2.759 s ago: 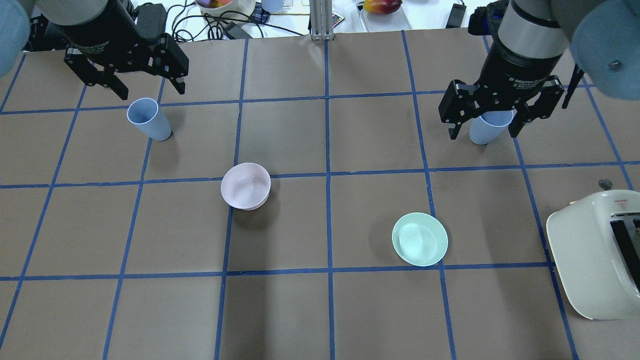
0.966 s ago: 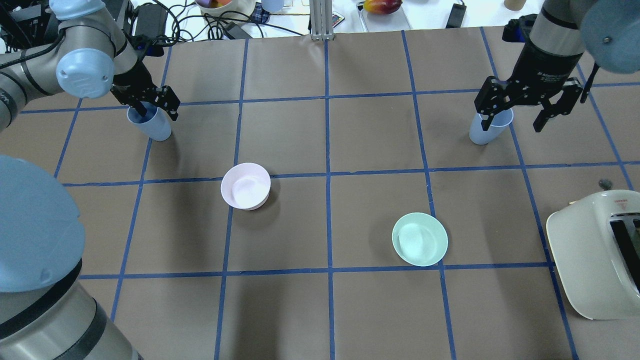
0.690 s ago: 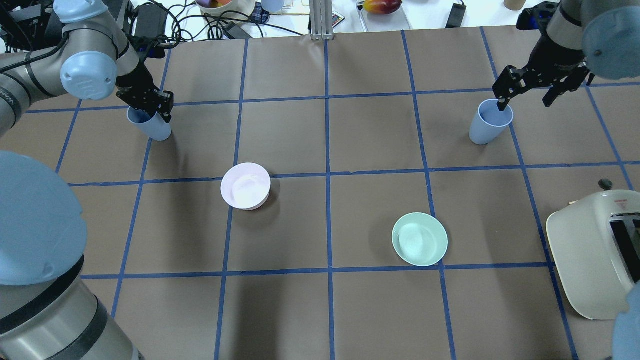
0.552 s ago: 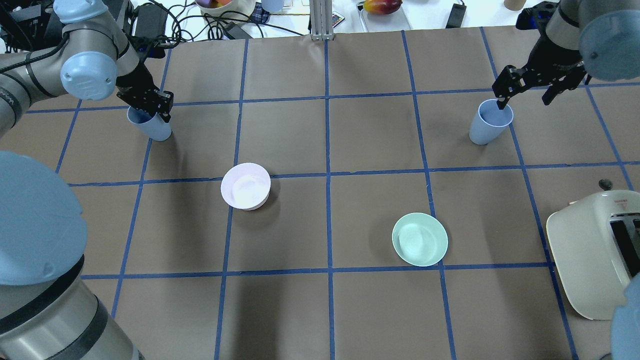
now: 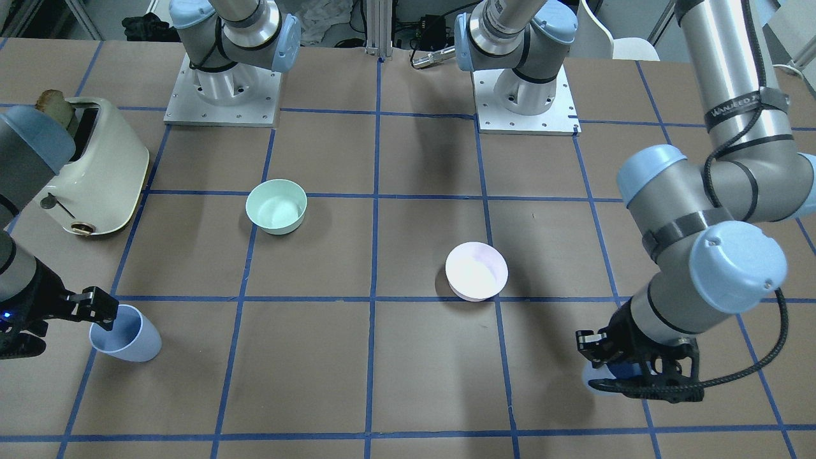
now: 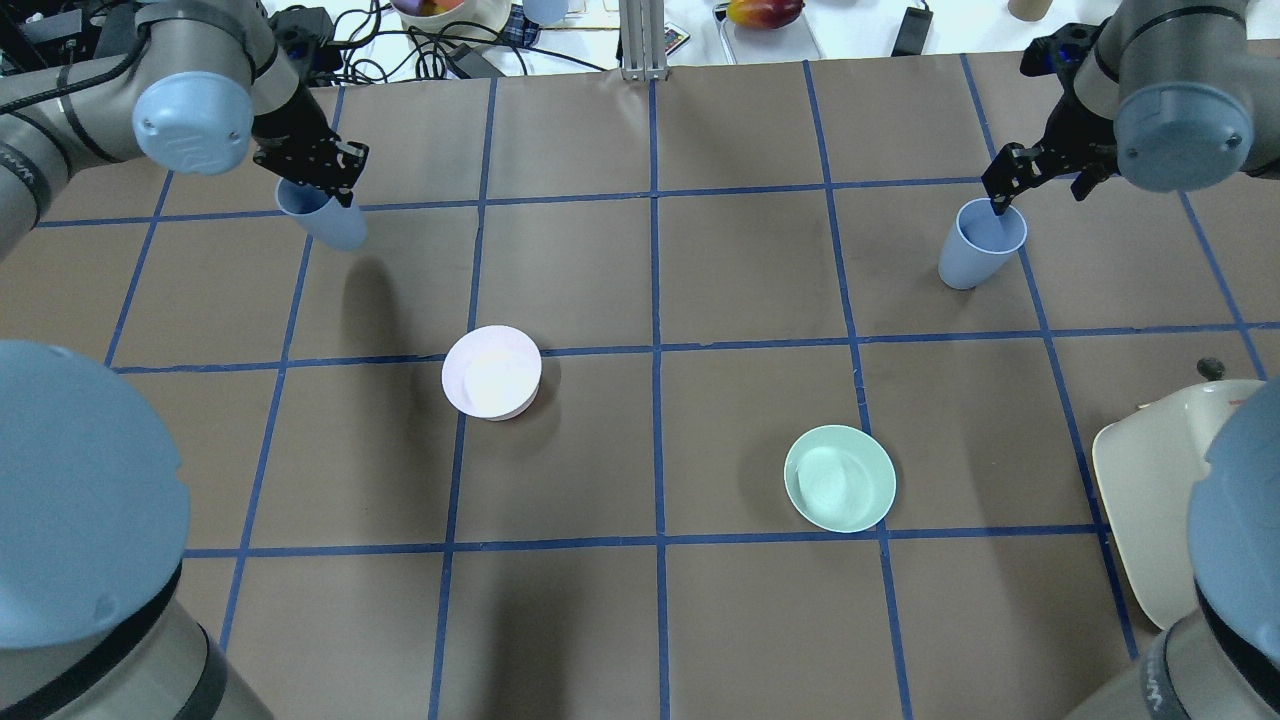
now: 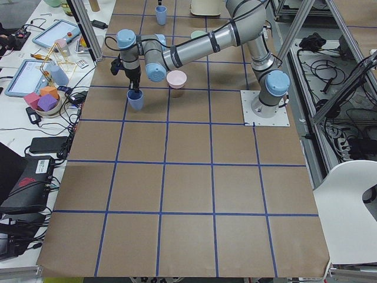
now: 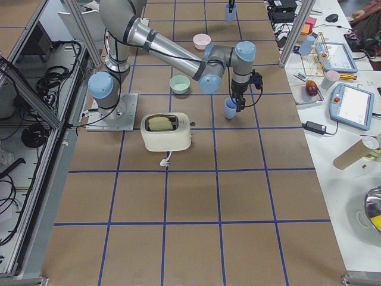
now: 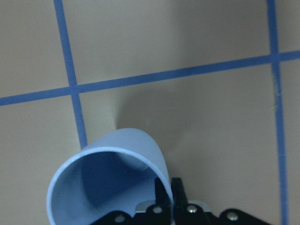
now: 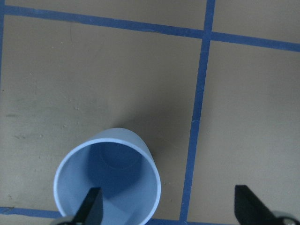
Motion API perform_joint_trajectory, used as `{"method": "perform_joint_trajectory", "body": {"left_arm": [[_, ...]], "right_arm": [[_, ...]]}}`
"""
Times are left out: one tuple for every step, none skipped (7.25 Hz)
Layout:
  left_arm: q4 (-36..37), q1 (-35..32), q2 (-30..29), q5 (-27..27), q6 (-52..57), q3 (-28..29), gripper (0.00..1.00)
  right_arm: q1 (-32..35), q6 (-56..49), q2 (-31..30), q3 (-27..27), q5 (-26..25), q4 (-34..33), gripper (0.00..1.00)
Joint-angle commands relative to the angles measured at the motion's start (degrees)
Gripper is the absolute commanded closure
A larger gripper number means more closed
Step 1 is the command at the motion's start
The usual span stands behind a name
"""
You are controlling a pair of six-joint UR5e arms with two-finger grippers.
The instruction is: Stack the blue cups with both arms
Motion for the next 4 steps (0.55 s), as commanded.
{"method": "perform_joint_trajectory", "body": {"left_arm": [[-0.34,-11.07,2.05,-0.39,-19.61,-0.28,1.0],[-0.52,-16.78,2.23,0.31,-25.89,-0.63,1.0],[-0.43,-21.88,2.31,0.4,-31.6,-0.98,1.0],[-0.61,-26.11,2.31,0.23,-35.23,-1.5,1.0]], "right_arm": [[-0.35,-0.16,1.11,0.08,0.5,0.17,0.0],[-0.44,-0.16,1.9,-0.01,0.68,0.17,0.12],[-0.44,-0.07,2.08,0.08,0.5,0.43,0.39],[-0.53,-0.16,2.08,0.08,0.33,0.52,0.56]]}}
